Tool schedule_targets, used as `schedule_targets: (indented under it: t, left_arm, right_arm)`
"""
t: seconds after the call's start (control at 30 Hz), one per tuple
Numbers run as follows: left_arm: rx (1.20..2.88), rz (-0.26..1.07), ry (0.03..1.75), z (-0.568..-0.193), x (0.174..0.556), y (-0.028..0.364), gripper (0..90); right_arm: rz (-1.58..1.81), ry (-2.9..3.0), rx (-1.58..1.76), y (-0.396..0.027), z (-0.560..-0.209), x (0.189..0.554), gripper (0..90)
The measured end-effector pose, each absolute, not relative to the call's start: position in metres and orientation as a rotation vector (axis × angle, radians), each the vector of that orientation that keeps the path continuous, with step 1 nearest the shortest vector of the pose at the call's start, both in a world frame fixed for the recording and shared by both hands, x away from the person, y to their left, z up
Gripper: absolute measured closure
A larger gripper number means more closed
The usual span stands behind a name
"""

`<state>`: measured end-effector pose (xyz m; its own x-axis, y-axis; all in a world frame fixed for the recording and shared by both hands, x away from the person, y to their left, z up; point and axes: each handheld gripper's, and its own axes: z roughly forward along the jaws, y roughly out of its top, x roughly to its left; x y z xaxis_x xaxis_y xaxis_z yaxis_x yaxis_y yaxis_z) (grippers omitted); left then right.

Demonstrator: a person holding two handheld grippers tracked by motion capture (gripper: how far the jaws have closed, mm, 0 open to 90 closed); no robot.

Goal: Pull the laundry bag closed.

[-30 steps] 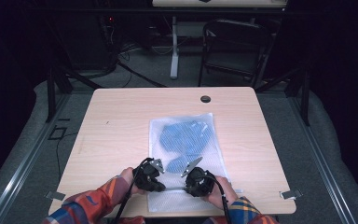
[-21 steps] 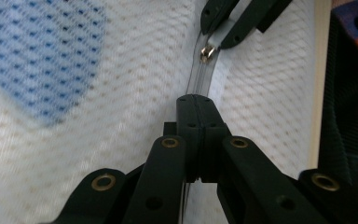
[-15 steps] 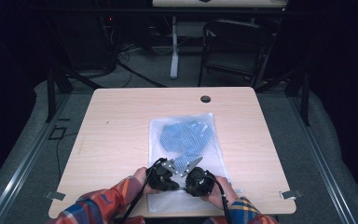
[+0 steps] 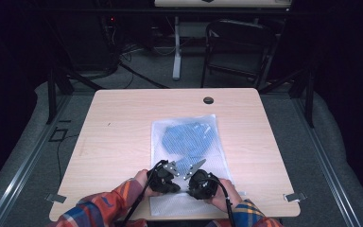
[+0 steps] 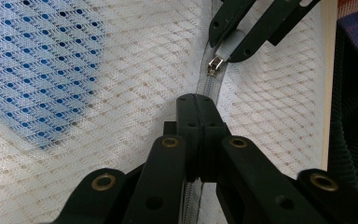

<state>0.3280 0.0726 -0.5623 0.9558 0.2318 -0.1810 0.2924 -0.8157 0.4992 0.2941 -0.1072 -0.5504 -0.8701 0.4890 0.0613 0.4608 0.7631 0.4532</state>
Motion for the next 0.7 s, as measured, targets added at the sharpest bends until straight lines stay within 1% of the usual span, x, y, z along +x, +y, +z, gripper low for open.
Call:
schedule_targets:
  t: [0.7]
  left_arm:
    - [2.568,-0.152,0.362,-0.562,0.329,0.073,90.0]
  right_arm:
    - [0.718,2.889,0.805,-0.119,-0.547,0.295,82.0]
